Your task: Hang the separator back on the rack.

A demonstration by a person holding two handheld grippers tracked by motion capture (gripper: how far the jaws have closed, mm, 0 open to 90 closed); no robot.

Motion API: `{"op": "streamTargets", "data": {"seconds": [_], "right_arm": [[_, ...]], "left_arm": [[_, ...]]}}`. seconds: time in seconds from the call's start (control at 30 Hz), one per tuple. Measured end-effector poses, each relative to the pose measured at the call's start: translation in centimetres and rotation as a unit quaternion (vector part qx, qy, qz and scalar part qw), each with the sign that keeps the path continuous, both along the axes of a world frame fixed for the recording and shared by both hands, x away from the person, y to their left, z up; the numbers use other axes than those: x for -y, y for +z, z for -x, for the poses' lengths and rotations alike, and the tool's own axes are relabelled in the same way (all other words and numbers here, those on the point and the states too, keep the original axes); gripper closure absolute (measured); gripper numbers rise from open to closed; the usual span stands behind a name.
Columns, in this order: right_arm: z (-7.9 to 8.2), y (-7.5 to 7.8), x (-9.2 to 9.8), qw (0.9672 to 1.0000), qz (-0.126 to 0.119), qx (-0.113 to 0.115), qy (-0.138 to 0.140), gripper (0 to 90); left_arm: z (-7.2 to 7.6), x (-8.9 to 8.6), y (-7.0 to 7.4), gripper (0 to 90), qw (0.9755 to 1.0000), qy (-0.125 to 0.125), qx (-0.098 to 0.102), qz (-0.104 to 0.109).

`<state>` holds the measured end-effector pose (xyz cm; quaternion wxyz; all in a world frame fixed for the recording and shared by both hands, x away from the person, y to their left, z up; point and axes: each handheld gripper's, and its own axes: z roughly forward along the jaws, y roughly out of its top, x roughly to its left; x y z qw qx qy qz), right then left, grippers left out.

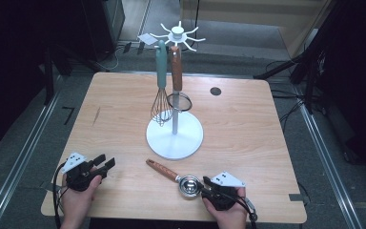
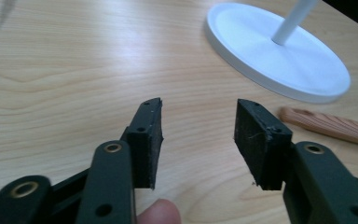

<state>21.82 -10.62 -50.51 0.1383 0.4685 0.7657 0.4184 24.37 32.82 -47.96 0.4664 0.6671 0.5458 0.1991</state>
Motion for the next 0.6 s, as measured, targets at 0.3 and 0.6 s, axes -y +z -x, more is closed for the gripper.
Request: {"op": "streamTargets", "data": {"seconds": [0.3, 0.6], "right_arm": [[-0.3, 1.8, 1.6, 0.9992, -0.004, 0.041, 0.001, 63.9], [-2.0, 4.2, 0.6, 0.9969, 0.013, 0.048, 0.061, 62.1]], "left_arm": [[-0.2, -2.4, 0.1, 36.7, 0.9992, 0.036, 0.019, 0.004], [-0.4, -3.1, 0.0, 22.3, 0.9994, 0.030, 0.014, -0.010]]}}
